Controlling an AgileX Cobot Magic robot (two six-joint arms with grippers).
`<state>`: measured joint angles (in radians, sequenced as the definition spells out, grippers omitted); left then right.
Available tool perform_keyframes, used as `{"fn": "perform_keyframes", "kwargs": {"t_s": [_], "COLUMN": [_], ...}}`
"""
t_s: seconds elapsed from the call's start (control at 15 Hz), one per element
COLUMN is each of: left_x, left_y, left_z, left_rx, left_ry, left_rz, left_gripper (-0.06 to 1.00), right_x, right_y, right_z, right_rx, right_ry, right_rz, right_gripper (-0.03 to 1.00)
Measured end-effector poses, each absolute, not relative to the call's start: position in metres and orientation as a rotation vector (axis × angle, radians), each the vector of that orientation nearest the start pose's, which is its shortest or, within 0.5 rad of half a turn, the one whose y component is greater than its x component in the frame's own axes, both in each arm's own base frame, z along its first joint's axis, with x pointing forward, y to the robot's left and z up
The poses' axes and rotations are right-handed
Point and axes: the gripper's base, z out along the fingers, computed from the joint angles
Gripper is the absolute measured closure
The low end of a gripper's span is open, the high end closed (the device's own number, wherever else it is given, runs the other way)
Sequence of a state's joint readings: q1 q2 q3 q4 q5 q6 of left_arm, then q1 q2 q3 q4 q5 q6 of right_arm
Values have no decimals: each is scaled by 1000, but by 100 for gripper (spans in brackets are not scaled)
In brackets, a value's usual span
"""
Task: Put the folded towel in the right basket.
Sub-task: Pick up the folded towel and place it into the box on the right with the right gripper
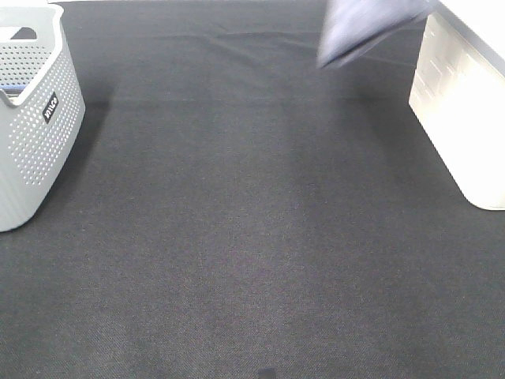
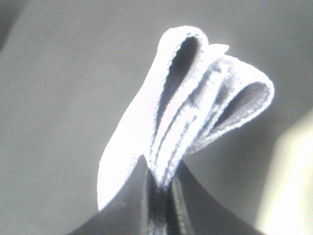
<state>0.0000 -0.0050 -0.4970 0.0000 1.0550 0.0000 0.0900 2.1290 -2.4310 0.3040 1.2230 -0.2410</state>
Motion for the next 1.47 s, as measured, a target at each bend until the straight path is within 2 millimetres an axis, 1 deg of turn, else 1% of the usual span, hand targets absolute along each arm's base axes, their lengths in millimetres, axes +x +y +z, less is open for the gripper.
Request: {"fn": "perform_keyframes", "kwargs": {"t_s": [0.07,0.13,0.2,0.27,0.33,0.4,0.53,0.67,0.8,1.07,1.13,1.2,1.33,1.4,1.47], "left_x": [-5,-5,-5,-5,-5,-5,-5,-5,-5,-5,-5,-5,-5,-5,-5], "left_y": [0,0,0,0,0,0,0,0,0,0,0,0,0,0,0], "left_z": [277,277,277,277,277,277,277,277,277,277,277,277,277,277,277], "left_rx": [0,0,0,0,0,0,0,0,0,0,0,0,0,0,0], "left_ry": [2037,2037,2037,2037,2037,2037,2037,2037,2037,2037,2037,2037,2037,2037,2037], "left_rz": [0,0,0,0,0,0,0,0,0,0,0,0,0,0,0], "left_gripper": [-3,-3,-3,-3,-3,-3,-3,-3,-3,-3,-3,-3,-3,-3,-3], "right_x": [461,454,448,438,433,429,428,430,439,462,468,471,472,472,472], "right_y": [67,46,28,-2,-22,-39,-59,-68,-74,-80,-83,-83,-84,-84,-82], "right_z": [394,410,422,437,444,446,444,430,402,343,327,321,319,319,319], "right_rx": [-398,-346,-303,-212,-151,-108,-55,-33,-23,36,64,85,97,97,92], "right_ry": [2336,2308,2286,2265,2256,2254,2262,2318,2411,2565,2597,2611,2615,2615,2615], "right_rz": [319,286,255,196,153,123,89,38,5,34,33,38,41,41,45], "right_gripper": [92,92,92,92,92,92,92,92,92,92,86,75,44,33,28]}}
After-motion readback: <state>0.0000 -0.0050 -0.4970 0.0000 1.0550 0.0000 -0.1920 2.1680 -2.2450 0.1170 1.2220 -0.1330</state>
